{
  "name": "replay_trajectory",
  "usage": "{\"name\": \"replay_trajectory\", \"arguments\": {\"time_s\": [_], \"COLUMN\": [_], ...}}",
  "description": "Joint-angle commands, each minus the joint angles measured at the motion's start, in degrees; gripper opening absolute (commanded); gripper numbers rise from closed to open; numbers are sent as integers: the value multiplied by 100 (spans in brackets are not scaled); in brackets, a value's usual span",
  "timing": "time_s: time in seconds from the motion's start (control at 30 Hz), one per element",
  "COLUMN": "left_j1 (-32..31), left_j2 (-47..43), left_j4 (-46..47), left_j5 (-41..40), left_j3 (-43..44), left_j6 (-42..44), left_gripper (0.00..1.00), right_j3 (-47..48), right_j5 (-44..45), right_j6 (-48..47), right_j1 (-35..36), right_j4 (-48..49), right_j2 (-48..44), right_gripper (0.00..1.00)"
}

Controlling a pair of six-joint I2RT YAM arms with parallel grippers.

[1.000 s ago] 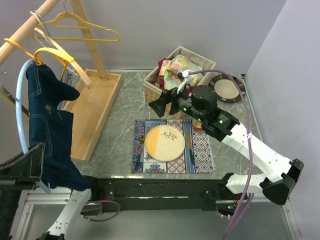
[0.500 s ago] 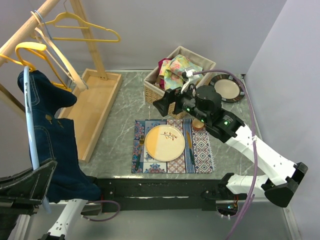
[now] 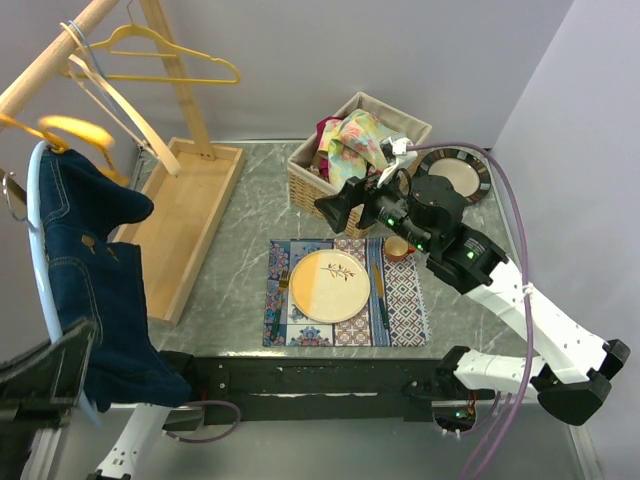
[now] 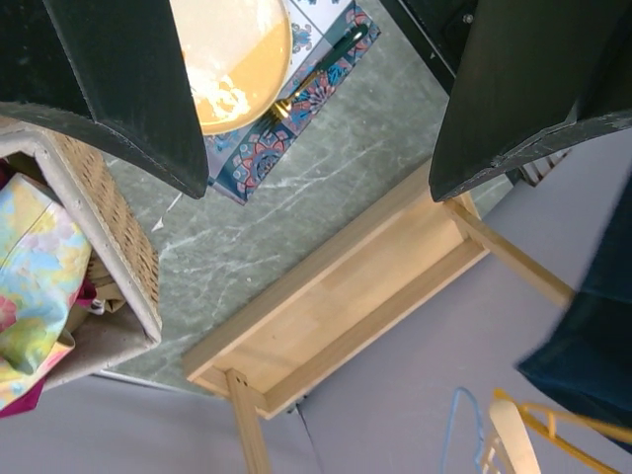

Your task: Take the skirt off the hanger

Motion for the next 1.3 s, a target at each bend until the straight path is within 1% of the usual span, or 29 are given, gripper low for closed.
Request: {"name": "replay_trajectory", "arguments": {"time_s": [0.0, 0.07, 0.13, 0.27, 0.4, 0.53, 0.57, 0.6, 0.67, 0.73, 0.8, 0.83, 0.87, 0.9, 0.97, 1.0, 1.07, 1.1, 1.13, 1.2, 1.23, 1.27], "left_j1": [-25, -25, -25, -25, -25, -25, -25, -25, -25, -34, -25, -25, -25, -25, -25, -25, -25, -25, -25, -25, -25, -25], "left_j2": [-118, -92, 5, 426, 673, 682, 665, 664, 664, 630, 568, 524, 463, 436, 401, 383, 339, 331, 313, 287, 269, 252], "left_j4": [1688, 2092, 2199, 2033, 1682, 1716, 1716, 1699, 1664, 1646, 1655, 1672, 1655, 1603, 1384, 1339, 1216, 1189, 1163, 1066, 1057, 1014], "left_j5": [-887, -853, -817, -765, -782, -668, -546, -493, -370, -132, 78, 114, 123, 71, -35, -79, -97, -79, -36, -18, 35, 44], "left_j3": [-627, -812, -708, -172, 303, 268, 277, 303, 356, 356, 226, 155, 93, 23, 5, 13, 5, -13, -30, -83, -118, -188], "left_j6": [615, 623, 606, 606, 378, 263, 246, 220, 149, 79, 35, 17, 17, 35, 17, 17, -53, -88, -106, -132, -132, -132], "left_gripper": [1, 1, 1, 1, 1, 1, 1, 1, 1, 1, 1, 1, 1, 1, 1, 1, 1, 1, 1, 1, 1, 1], "right_j3": [-161, -232, -276, -232, -311, -311, -294, -311, -355, -390, -557, -592, -558, -488, -182, -75, 66, 67, 93, 172, 207, 251], "right_j5": [50, 85, 111, 138, 103, 67, -11, -316, -608, -820, -952, -944, -883, -830, -663, -593, -356, -311, -285, -135, -57, 170], "right_j6": [35, 17, -27, -80, -97, -124, -132, -141, -107, 165, 446, 526, 596, 658, 624, 580, 571, 571, 518, 265, 159, 62], "right_j1": [30, 38, 38, 38, 38, 38, 38, 38, 117, 275, 705, 906, 1109, 1554, 1996, 2459, 2919, 3121, 3524, 3895, 4236, 4361], "right_j4": [404, 509, 545, 492, 562, 589, 606, 650, 817, 1061, 1396, 1693, 1774, 1819, 1863, 1889, 2196, 2380, 2782, 3118, 3416, 3567], "right_j2": [-229, -291, -274, -203, -212, -168, -159, -168, -194, -247, -299, -282, -230, -73, 139, 340, 482, 604, 684, 973, 1079, 1193], "right_gripper": [100, 100, 100, 100, 100, 100, 100, 100, 100, 100, 100, 100, 100, 100, 100, 100, 100, 100, 100, 100, 100, 100]}}
